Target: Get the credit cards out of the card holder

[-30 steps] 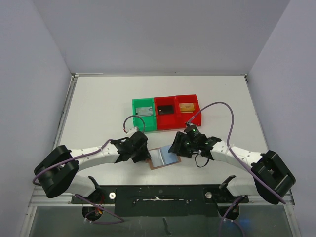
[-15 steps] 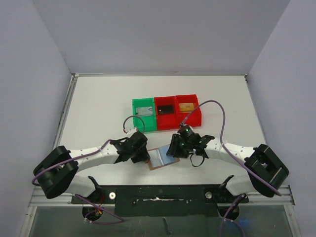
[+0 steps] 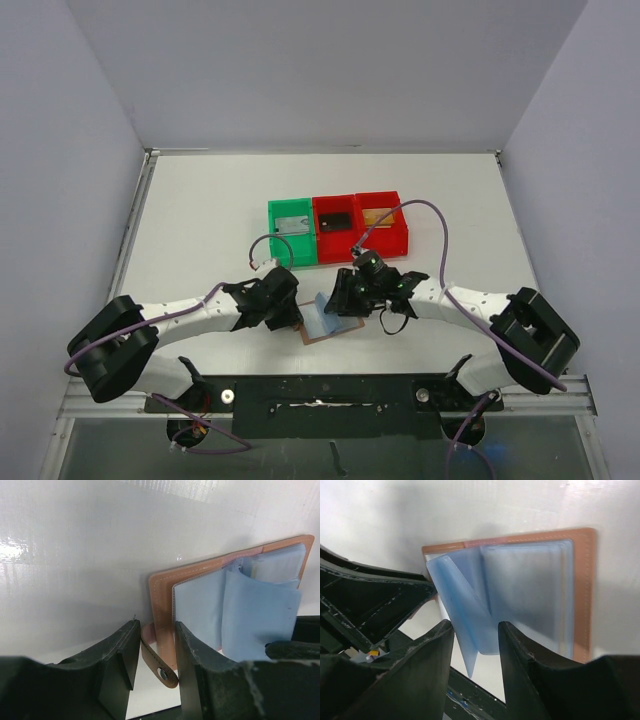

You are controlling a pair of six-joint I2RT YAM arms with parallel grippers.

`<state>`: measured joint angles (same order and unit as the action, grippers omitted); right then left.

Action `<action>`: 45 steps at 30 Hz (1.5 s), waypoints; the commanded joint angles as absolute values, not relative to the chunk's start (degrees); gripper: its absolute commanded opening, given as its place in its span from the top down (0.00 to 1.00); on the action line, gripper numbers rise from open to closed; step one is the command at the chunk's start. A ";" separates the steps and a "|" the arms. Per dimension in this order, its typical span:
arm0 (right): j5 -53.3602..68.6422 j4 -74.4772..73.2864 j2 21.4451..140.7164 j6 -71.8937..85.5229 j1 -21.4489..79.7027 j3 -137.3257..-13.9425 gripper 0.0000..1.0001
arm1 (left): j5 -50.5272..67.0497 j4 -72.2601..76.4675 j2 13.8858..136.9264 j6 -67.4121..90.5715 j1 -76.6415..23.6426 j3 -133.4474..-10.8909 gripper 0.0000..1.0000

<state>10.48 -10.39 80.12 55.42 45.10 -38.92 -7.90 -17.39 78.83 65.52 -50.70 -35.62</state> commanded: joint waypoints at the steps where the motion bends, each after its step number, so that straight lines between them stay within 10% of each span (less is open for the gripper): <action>1: 16.83 -2.27 82.18 54.91 45.90 -41.06 0.58 | -8.33 -19.50 78.01 64.82 -50.89 -34.73 0.67; 22: 19.71 3.49 79.26 53.90 46.11 -41.52 0.50 | -11.08 -22.40 72.21 67.38 -50.81 -32.85 0.66; 45: 5.94 -12.79 70.68 54.54 39.33 -36.21 0.50 | -8.55 -26.14 72.60 62.70 -51.15 -42.70 0.39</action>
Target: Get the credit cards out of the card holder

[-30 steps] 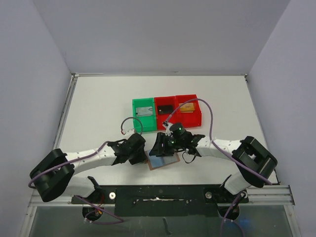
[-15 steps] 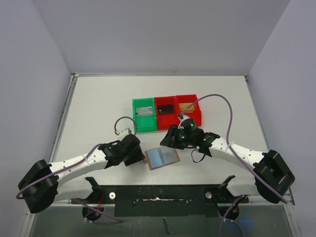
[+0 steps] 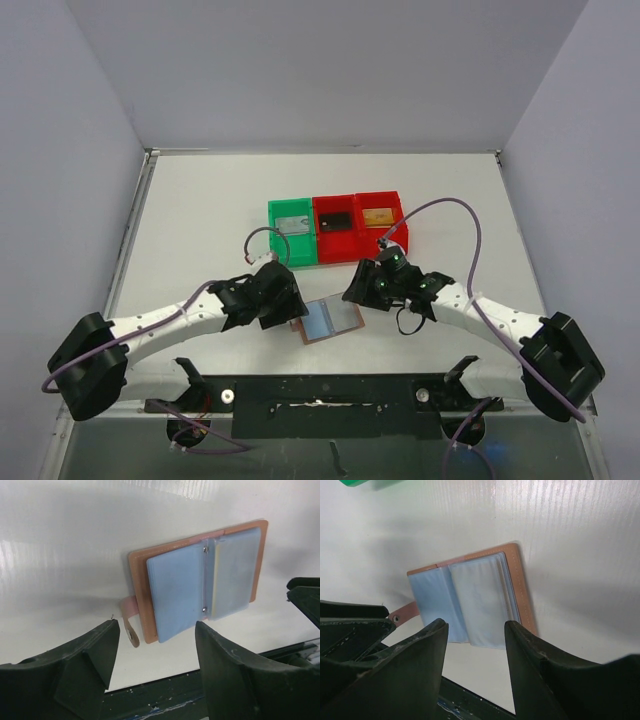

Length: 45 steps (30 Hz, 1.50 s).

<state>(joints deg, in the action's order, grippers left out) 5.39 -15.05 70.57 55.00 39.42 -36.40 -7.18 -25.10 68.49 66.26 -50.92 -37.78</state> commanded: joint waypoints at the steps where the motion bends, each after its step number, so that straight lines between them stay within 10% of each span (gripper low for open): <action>1: 6.25 -12.68 70.93 54.43 39.37 -36.33 0.49 | -9.03 -26.95 73.63 62.12 -51.20 -43.26 0.37; 45: 12.78 -5.80 80.74 53.30 45.56 -42.01 0.60 | -7.60 -23.38 83.52 58.07 -50.98 -41.66 0.62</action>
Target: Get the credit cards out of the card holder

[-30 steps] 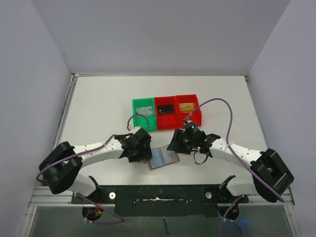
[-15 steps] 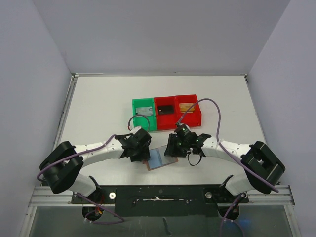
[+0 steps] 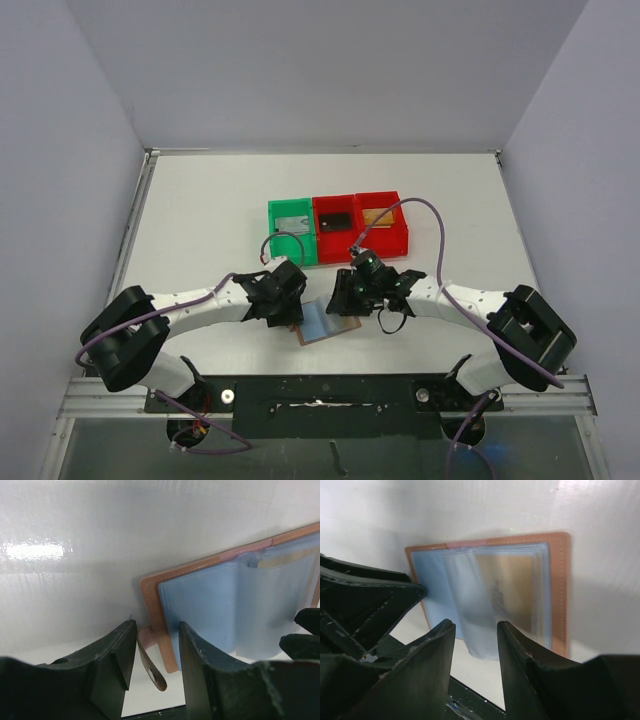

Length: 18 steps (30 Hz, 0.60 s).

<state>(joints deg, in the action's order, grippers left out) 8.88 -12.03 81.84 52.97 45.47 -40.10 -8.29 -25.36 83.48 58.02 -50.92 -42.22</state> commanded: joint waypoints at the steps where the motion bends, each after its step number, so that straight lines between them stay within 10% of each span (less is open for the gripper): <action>1: 13.69 -4.59 80.80 53.34 45.56 -42.09 0.59 | -7.64 -23.38 83.38 58.17 -50.98 -41.58 0.62; 18: 24.53 11.25 87.78 58.08 46.58 -41.83 0.55 | -14.63 -29.08 70.86 65.51 -50.60 -37.89 0.56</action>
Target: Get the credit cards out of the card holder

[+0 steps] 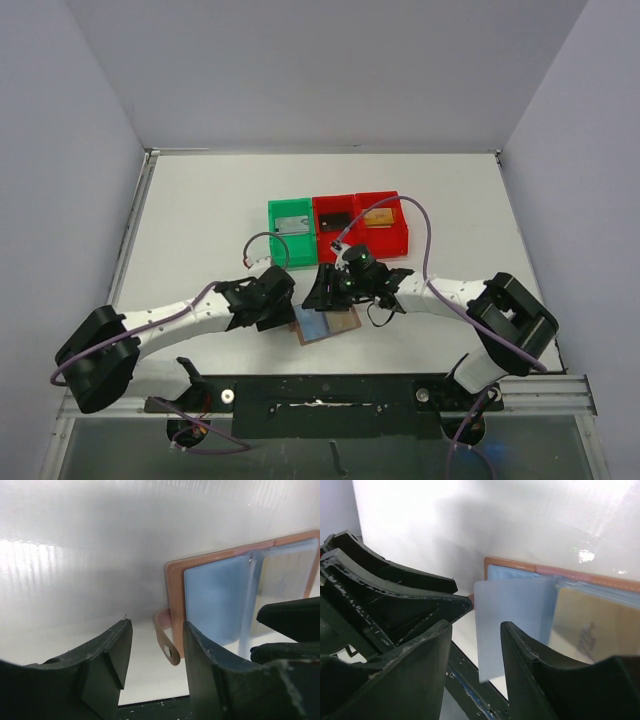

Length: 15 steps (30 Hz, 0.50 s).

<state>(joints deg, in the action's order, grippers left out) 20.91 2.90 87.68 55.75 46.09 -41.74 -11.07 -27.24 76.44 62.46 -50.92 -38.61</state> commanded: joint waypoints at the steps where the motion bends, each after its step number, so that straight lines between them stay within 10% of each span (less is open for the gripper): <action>1: 25.15 12.13 88.15 58.43 46.58 -41.65 0.55 | -14.92 -29.24 69.57 65.94 -50.58 -36.45 0.54; 15: 10.04 -2.98 81.02 56.30 47.01 -43.26 0.52 | -13.25 -22.56 60.65 65.50 -49.57 -32.81 0.40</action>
